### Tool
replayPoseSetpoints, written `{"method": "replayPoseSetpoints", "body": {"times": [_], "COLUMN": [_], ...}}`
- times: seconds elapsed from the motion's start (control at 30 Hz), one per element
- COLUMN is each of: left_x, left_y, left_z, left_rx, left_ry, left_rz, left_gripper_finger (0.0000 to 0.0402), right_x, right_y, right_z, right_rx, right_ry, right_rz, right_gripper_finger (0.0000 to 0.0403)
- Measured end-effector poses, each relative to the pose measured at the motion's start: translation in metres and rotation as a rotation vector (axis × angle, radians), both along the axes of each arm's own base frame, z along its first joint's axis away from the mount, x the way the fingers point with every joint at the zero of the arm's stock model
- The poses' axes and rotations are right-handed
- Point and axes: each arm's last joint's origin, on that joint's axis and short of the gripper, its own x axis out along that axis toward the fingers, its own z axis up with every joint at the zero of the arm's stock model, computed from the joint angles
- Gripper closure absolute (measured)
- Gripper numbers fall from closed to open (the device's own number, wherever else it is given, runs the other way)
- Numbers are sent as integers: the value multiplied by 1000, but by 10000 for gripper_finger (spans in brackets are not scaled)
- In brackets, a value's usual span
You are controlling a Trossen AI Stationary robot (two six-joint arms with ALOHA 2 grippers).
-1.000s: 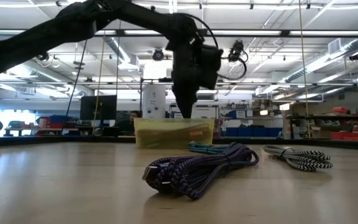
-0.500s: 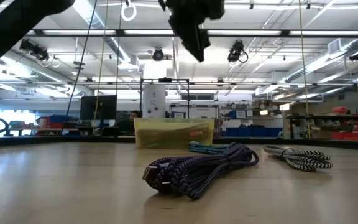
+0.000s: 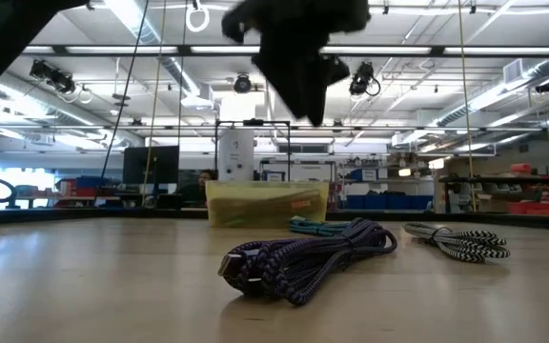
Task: Pick and place USB-C Cables
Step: Put the blue charger cable into the bin
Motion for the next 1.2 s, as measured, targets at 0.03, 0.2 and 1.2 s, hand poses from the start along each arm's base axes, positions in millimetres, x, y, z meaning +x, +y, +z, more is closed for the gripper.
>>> {"method": "replayPoseSetpoints", "body": {"times": [0.03, 0.2, 1.2], "left_x": [0, 0, 15], "left_y": [0, 1, 0], "left_z": [-9, -52, -111], "left_rx": [30, 85, 147], "left_ry": [3, 26, -90], "left_rz": [-19, -57, -308], "left_gripper_finger": [237, 237, 237], "right_x": [-3, -32, -113], "right_y": [0, 1, 0], "right_z": [5, 28, 42], "right_rx": [-19, -100, -113], "right_ry": [-53, -284, -501], "right_rz": [15, 61, 50], "right_gripper_finger": [227, 227, 227]}}
